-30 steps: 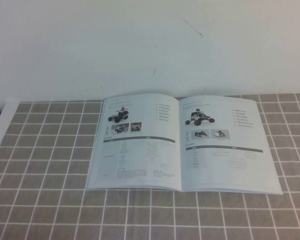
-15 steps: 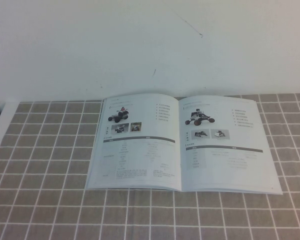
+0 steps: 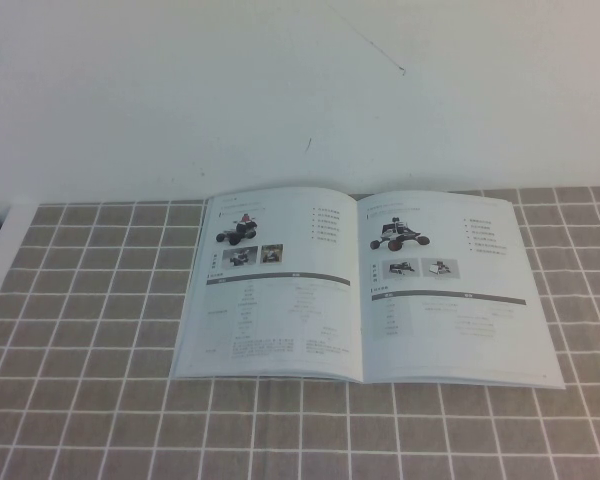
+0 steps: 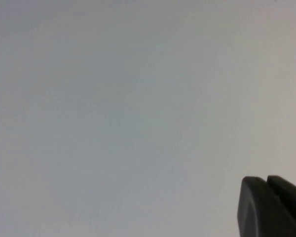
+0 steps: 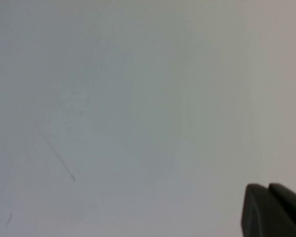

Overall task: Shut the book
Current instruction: 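Close the open booklet and leave it lying on the table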

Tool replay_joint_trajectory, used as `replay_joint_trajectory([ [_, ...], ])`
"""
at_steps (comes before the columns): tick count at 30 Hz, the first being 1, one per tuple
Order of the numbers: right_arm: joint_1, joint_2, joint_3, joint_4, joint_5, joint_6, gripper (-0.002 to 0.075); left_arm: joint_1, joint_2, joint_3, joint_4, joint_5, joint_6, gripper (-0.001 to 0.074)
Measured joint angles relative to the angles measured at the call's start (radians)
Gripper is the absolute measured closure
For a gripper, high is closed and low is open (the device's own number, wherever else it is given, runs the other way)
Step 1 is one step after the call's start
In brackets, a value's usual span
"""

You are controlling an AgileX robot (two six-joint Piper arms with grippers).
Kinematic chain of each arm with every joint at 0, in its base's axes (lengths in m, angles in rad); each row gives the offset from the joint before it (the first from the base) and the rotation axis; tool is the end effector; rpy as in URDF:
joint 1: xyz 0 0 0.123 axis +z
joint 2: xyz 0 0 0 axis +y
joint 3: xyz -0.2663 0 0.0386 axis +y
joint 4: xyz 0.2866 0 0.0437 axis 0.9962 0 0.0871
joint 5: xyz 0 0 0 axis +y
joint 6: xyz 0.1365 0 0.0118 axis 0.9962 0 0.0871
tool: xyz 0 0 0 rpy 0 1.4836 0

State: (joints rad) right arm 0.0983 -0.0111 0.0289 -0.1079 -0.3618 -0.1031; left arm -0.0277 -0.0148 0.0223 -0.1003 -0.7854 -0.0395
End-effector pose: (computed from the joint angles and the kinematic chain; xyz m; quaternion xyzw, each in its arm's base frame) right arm 0.1440 0.0194 0.2541 -0.0972 0.5316 -0.0342 0.8407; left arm 0.1093 0.0067 0.3029 -0.0475 0.3449 -0.0525 0.9360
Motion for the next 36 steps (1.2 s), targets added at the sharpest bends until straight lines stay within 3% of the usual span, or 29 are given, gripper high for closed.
replay_joint_trajectory([
  [4, 0.0, 0.0, 0.0, 0.079, -0.102, -0.011, 0.0729, 0.0, 0.0, 0.0, -0.057, -0.01, -0.038, 0.0737],
  [6, 0.0, 0.0, -0.009, 0.121, -0.107, -0.02, 0.0729, 0.0, 0.0, -0.024, -0.141, 0.071, -0.065, 0.0737],
  [11, 0.0, 0.048, -0.148, 0.182, 0.087, -0.131, 0.0729, 0.0, 0.023, -0.215, -0.331, 0.465, 0.056, 0.0737],
  [15, 0.0, 0.168, -0.315, 0.218, 0.269, -0.147, 0.0729, 0.0, 0.135, -0.352, -0.35, 0.618, 0.224, 0.0737],
  [24, 0.0, 0.642, -0.63, 0.243, 0.558, -0.149, 0.0729, 0.0, 0.511, -0.561, -0.363, 0.955, 0.392, 0.0737],
  [28, 0.0, 0.876, -0.743, 0.256, 0.653, -0.168, 0.0729, 0.0, 0.703, -0.578, -0.484, 1.002, 0.394, 0.0737],
  [36, 0.0, 1.319, -0.884, 0.484, 0.723, -0.445, 0.0729, 0.0, 1.025, -0.645, -0.772, 1.114, 0.549, 0.0737],
])
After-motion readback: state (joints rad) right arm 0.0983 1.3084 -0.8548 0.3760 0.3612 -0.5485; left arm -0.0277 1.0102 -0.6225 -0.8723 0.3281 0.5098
